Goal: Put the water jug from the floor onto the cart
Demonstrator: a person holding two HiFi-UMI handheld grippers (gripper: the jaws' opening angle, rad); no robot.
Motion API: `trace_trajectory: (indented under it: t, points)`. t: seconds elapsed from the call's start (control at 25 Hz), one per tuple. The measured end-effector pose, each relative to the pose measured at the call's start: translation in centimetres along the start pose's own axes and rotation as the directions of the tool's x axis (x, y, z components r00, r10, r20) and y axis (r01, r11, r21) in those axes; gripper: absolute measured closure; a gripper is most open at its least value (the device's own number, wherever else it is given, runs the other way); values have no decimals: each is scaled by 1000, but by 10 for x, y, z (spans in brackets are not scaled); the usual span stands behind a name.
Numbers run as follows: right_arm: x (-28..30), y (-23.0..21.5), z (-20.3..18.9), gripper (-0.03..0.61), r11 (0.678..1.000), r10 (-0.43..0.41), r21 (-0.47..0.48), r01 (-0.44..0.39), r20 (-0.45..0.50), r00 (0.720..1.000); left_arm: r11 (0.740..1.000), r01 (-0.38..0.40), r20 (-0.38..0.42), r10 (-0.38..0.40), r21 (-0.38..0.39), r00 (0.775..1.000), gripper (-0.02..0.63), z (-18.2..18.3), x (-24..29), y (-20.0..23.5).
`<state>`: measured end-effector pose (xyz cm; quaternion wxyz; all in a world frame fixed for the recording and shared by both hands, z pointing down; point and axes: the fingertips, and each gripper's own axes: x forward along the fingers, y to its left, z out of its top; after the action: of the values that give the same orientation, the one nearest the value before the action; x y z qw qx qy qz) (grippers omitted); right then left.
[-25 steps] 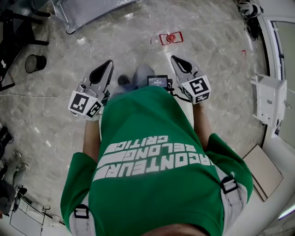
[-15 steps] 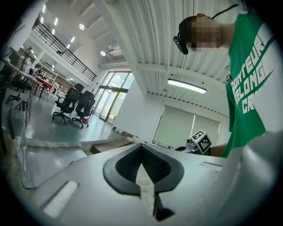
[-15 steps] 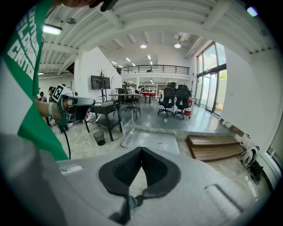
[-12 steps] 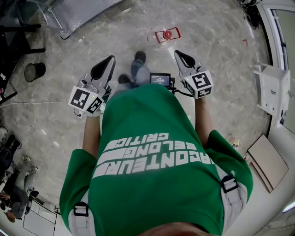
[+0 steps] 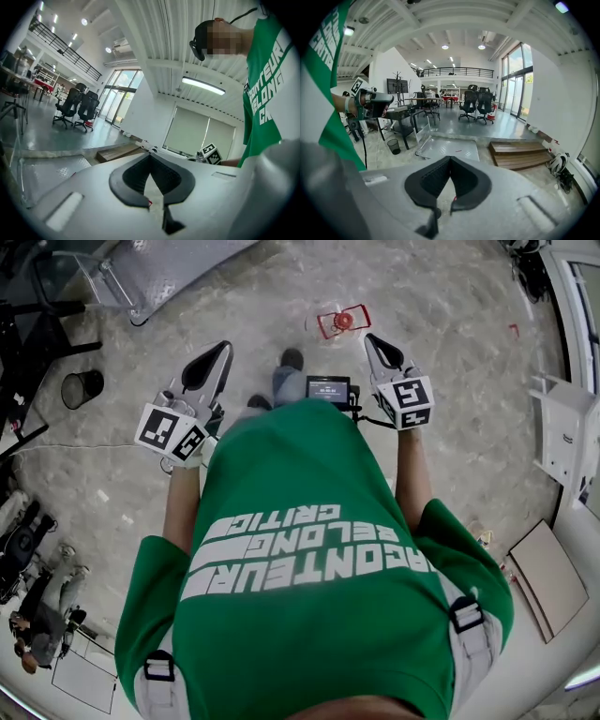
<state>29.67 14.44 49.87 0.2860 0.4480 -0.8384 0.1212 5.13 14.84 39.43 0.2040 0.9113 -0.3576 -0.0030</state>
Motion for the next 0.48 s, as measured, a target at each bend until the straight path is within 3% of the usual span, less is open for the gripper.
trace_trajectory:
  t: [0.48]
  points:
    - [48,-69,-33,586,998,51,-45,-54,-57,997,999,-43,-36,44,33,998,598,1,56,-1]
